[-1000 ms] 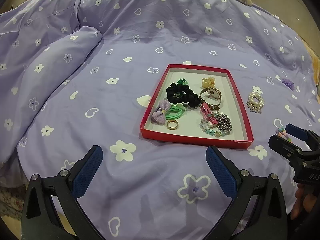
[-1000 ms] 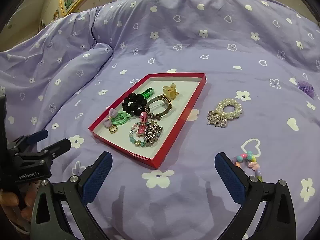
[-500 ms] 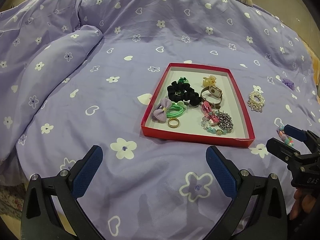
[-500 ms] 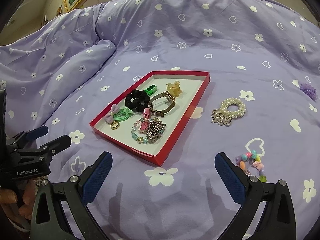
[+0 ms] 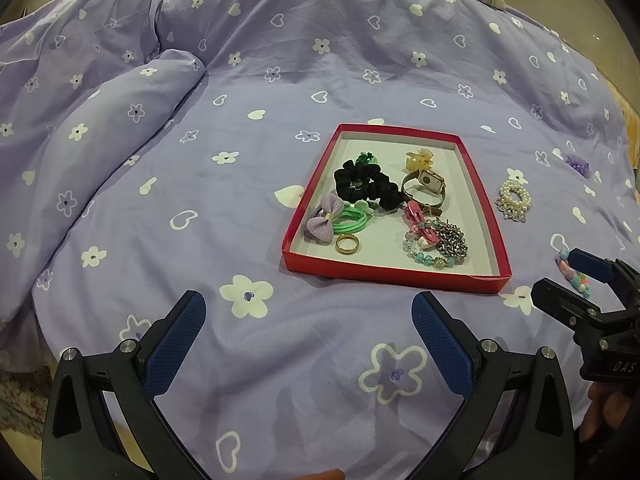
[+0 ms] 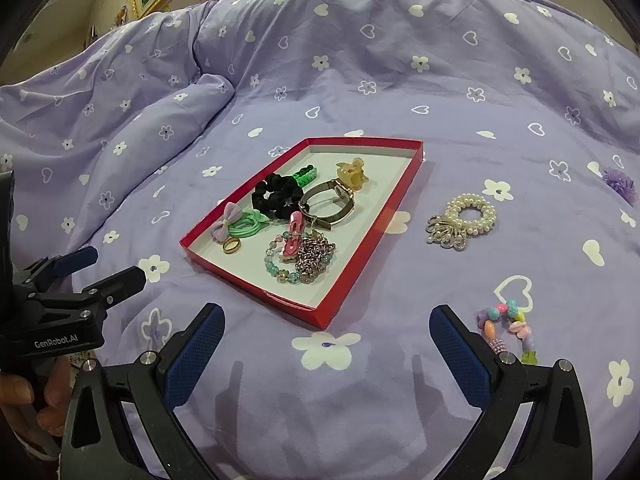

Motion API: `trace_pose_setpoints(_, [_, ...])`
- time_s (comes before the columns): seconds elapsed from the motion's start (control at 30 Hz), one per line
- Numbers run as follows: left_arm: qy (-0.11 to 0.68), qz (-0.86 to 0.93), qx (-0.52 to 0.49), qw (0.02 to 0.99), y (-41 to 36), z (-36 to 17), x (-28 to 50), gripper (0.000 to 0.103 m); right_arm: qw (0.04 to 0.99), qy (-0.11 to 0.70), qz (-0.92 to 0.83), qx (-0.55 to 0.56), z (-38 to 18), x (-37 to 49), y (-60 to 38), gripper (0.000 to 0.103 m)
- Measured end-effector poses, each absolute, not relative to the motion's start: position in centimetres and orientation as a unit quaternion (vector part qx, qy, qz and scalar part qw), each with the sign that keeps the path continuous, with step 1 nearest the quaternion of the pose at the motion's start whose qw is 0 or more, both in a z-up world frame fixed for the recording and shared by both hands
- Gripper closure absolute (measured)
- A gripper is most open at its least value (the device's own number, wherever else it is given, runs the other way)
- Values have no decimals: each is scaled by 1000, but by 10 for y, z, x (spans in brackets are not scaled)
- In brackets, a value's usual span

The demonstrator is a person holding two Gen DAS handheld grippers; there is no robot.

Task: Organize jewelry

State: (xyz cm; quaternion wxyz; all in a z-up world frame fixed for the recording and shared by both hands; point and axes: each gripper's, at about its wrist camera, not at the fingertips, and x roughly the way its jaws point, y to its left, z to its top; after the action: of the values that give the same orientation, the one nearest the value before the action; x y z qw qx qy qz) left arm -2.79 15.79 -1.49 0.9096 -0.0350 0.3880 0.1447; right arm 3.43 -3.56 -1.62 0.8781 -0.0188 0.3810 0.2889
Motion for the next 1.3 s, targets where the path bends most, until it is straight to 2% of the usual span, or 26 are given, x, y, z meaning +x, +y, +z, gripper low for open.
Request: trace_pose_setpoints(1.3, [379, 150, -25, 913, 153, -11, -32, 0, 881, 373, 290, -19, -12, 33, -38, 0])
